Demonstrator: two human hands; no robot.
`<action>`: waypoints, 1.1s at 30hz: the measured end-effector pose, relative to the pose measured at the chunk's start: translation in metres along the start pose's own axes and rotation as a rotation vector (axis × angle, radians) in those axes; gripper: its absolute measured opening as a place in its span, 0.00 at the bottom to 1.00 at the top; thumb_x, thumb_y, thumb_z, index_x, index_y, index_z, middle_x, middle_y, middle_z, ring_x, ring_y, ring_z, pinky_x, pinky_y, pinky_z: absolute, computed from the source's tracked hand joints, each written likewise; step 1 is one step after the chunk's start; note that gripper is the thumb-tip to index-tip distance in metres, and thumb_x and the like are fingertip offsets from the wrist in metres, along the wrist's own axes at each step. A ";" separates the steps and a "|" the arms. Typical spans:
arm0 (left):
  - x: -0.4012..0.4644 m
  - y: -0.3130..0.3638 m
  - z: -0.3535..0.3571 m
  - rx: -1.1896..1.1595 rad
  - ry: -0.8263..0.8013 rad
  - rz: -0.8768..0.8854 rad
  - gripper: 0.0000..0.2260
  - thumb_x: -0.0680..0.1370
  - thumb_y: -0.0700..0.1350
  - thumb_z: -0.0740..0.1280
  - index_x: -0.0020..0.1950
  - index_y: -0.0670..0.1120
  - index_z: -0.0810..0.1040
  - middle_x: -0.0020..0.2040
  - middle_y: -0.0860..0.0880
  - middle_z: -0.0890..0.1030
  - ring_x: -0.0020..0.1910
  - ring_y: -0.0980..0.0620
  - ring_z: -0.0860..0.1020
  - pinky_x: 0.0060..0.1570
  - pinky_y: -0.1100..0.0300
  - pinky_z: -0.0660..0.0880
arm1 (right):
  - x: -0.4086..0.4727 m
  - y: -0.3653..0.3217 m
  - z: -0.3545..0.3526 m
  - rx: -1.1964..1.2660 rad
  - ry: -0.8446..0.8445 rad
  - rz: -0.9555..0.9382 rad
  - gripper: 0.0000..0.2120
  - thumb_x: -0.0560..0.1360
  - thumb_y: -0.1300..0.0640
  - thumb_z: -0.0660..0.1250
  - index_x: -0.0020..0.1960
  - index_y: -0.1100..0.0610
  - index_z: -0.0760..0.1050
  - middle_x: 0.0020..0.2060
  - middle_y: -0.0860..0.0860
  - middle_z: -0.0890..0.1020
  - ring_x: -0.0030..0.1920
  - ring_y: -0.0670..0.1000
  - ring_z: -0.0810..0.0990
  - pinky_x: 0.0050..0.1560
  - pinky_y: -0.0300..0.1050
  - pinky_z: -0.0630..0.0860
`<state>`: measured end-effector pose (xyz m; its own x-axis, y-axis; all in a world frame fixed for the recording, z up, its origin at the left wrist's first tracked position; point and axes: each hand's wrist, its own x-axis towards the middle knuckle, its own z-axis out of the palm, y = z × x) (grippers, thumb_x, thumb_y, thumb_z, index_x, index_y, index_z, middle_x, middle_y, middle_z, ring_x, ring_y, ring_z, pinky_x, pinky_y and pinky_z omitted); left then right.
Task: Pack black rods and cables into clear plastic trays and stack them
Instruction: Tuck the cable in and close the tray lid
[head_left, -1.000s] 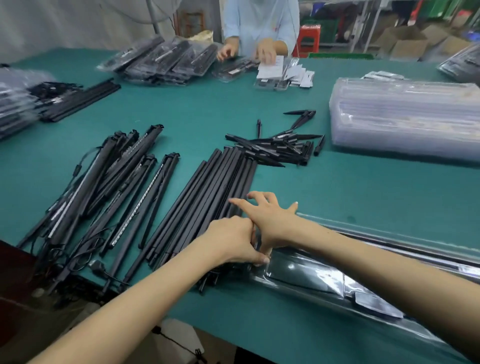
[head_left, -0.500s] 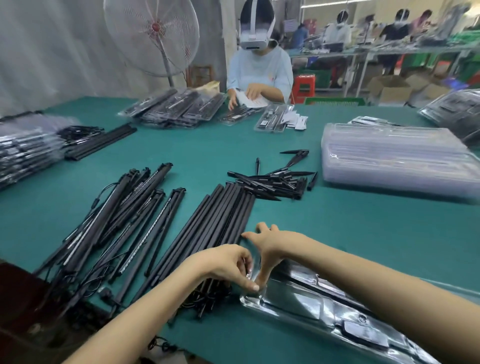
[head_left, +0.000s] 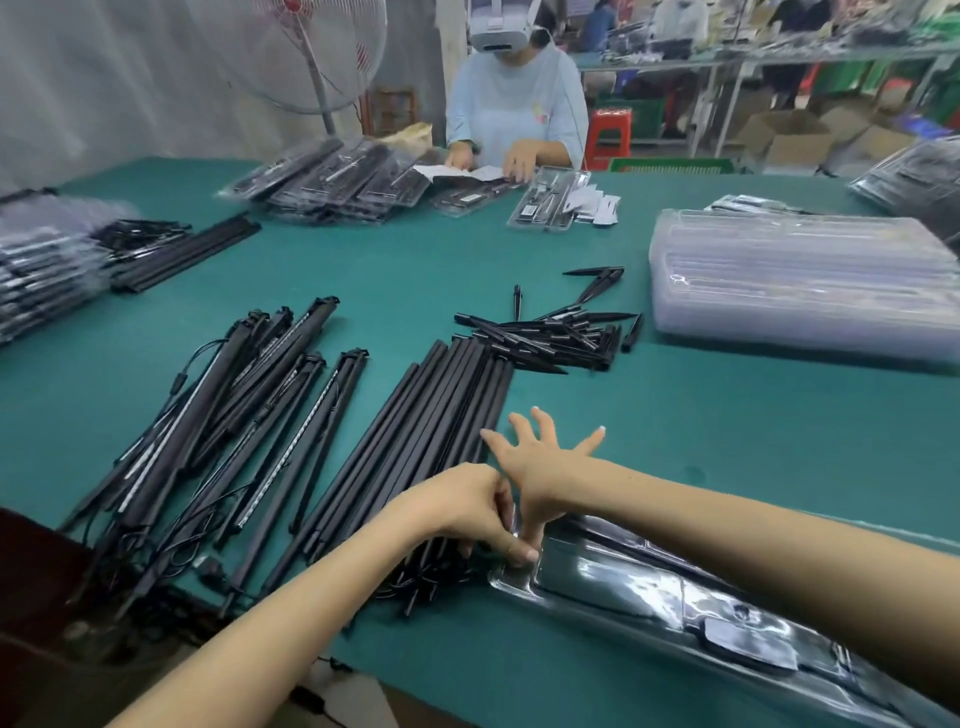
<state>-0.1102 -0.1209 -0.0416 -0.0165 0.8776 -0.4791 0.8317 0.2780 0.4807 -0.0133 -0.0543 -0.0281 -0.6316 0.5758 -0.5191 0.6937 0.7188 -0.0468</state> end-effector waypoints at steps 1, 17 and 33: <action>0.002 0.002 -0.001 0.014 -0.016 -0.019 0.20 0.66 0.55 0.77 0.48 0.42 0.80 0.42 0.43 0.84 0.22 0.55 0.73 0.38 0.57 0.75 | 0.001 0.000 0.001 0.012 0.009 -0.006 0.63 0.62 0.52 0.80 0.77 0.46 0.35 0.76 0.53 0.37 0.75 0.59 0.31 0.56 0.86 0.44; -0.025 0.013 0.019 0.288 0.232 -0.105 0.20 0.69 0.66 0.67 0.44 0.50 0.78 0.42 0.53 0.81 0.44 0.50 0.78 0.35 0.61 0.67 | -0.003 0.036 0.018 0.195 0.206 -0.184 0.52 0.60 0.42 0.78 0.76 0.44 0.52 0.72 0.49 0.58 0.71 0.54 0.57 0.67 0.64 0.59; -0.044 0.024 0.010 -0.619 -0.036 -0.106 0.07 0.77 0.34 0.60 0.44 0.45 0.70 0.30 0.49 0.82 0.26 0.57 0.80 0.28 0.67 0.66 | -0.020 0.058 -0.013 0.059 0.213 -0.657 0.17 0.74 0.43 0.69 0.61 0.45 0.77 0.59 0.44 0.77 0.62 0.45 0.69 0.62 0.52 0.67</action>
<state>-0.0844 -0.1566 -0.0163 -0.0541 0.8221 -0.5667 0.3506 0.5471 0.7601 0.0352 -0.0197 -0.0093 -0.9772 0.0971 -0.1889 0.1585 0.9256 -0.3437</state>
